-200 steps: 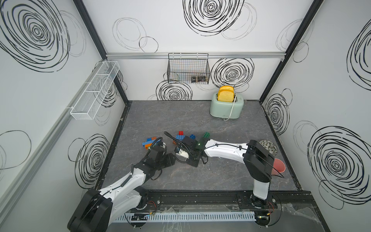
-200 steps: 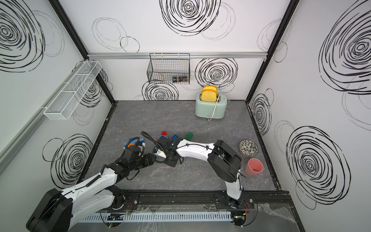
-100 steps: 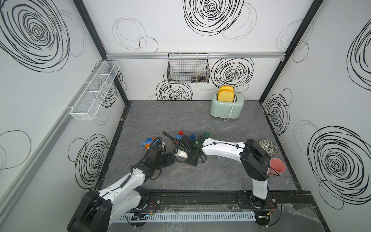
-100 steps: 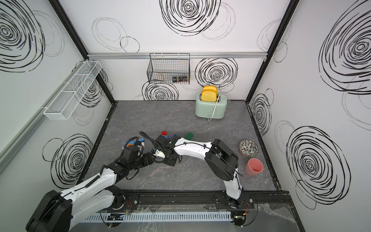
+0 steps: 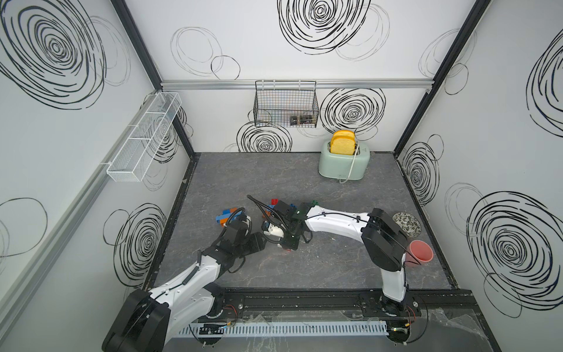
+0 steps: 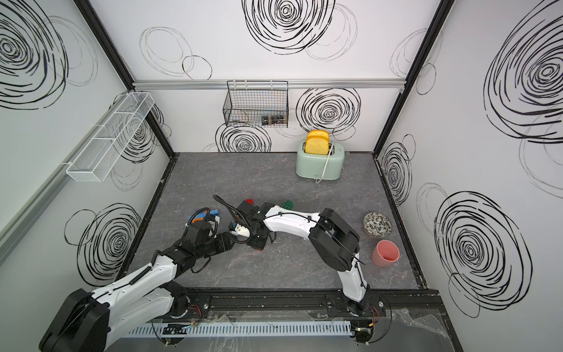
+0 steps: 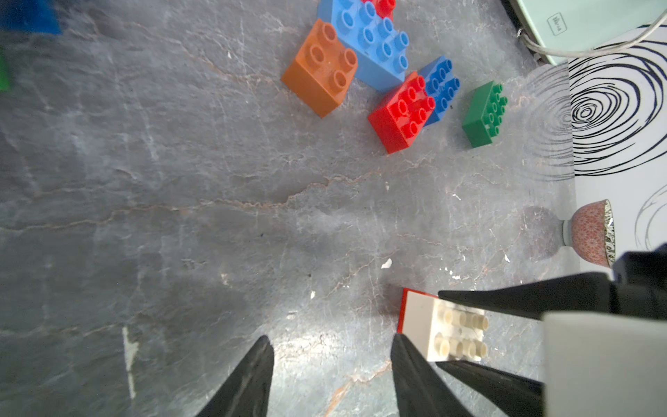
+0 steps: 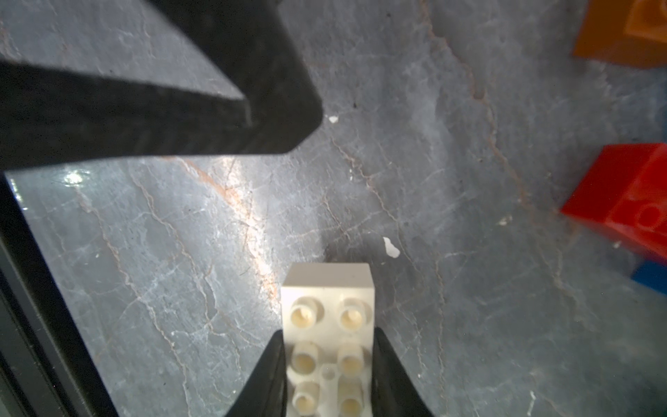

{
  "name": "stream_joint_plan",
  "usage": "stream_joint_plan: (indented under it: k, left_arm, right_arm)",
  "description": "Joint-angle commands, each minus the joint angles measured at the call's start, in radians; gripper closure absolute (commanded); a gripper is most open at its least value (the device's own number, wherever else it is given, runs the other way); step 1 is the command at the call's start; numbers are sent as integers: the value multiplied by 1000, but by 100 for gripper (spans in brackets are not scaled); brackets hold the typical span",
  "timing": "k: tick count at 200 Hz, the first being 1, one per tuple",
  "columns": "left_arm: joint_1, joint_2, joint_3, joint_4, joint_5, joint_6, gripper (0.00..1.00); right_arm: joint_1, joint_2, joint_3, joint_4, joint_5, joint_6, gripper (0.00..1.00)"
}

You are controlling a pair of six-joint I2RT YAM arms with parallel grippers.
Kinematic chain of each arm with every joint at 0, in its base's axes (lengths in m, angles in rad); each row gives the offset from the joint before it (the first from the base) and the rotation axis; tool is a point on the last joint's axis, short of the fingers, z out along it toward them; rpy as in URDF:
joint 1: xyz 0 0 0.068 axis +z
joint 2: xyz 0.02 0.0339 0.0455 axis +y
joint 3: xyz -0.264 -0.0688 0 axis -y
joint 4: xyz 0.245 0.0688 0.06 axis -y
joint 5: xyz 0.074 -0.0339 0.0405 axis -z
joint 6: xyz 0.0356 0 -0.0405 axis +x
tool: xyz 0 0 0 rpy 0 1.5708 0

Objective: Assemble a heart with lego
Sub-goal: Assemble the lego brick with the lego brick.

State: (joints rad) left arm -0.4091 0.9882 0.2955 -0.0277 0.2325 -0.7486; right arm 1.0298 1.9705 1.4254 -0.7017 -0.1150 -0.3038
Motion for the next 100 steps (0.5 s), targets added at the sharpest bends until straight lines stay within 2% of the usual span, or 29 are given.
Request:
stream_joint_plan:
  k: [1,47,100]
  left_arm:
    - [10,-8,-6,17,5,-12,43]
    - [10,-25,-15,20,12,-29,45]
    - [4,-42,-33,39,63,-51,51]
  right_arm:
    - [20,13,-67,-46,-13,-9,73]
    - [7,-68,-80,28,-72,11,73]
    - [-73,-142,-109,97,-166,89,73]
